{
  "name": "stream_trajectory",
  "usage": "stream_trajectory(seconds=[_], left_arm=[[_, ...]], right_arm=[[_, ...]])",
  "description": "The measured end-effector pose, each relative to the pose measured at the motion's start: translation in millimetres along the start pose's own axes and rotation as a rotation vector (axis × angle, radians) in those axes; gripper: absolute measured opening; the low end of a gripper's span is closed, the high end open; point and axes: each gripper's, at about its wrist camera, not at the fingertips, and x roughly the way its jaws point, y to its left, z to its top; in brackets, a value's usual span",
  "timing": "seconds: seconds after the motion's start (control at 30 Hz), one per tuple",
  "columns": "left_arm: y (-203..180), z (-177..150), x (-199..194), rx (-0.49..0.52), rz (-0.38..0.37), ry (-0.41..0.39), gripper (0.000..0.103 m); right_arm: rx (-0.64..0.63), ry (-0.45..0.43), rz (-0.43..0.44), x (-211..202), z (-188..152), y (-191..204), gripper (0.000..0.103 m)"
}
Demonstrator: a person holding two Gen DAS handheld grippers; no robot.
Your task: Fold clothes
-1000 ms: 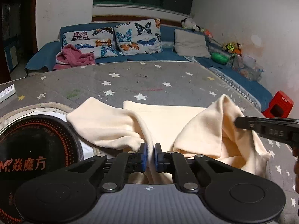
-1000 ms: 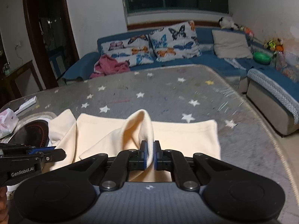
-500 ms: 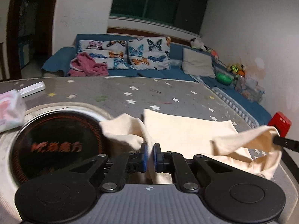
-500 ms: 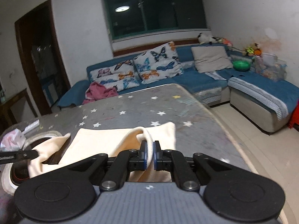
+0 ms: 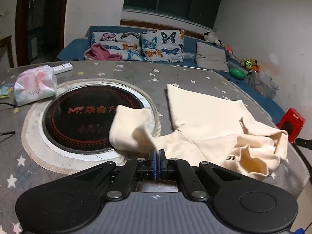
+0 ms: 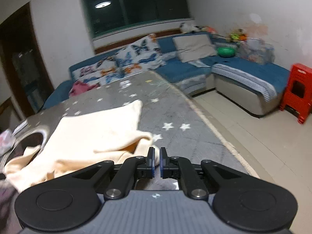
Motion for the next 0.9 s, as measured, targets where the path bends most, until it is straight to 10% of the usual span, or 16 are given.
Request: stream_trajectory(seconds=[0.23,0.4,0.57,0.67,0.8,0.9], left_arm=[[-21.1,5.4,-4.0,0.05,-0.035,-0.023,0.011],[-58.3,4.7,3.4,0.136,-0.149,-0.011,0.045],[-99.4,-2.3,27.1,0.236,-0.227,0.034,0.046],[-113.1,-6.8,45.5,0.272,-0.23,0.072,0.045],[-121.4,-12.8,65.8,0.303,-0.211,0.118,0.011],[-118.9,-18.2,63.4,0.315,-0.218,0.115,0.008]], right_arm=[[-0.167,-0.014,-0.023,23.3,8.5,33.0,0.033],[-0.309,0.026,-0.053,52.4,11.2,54.0,0.05],[-0.413,0.089,-0.079,78.6,8.8,63.0,0.042],[-0.407,0.111,-0.083,86.2,6.5,58.5,0.015],[-0.34,0.064,-0.074,72.7,7.8,43.8,0.011],[-0.253,0.009,-0.092,56.3,8.6,29.6,0.01]])
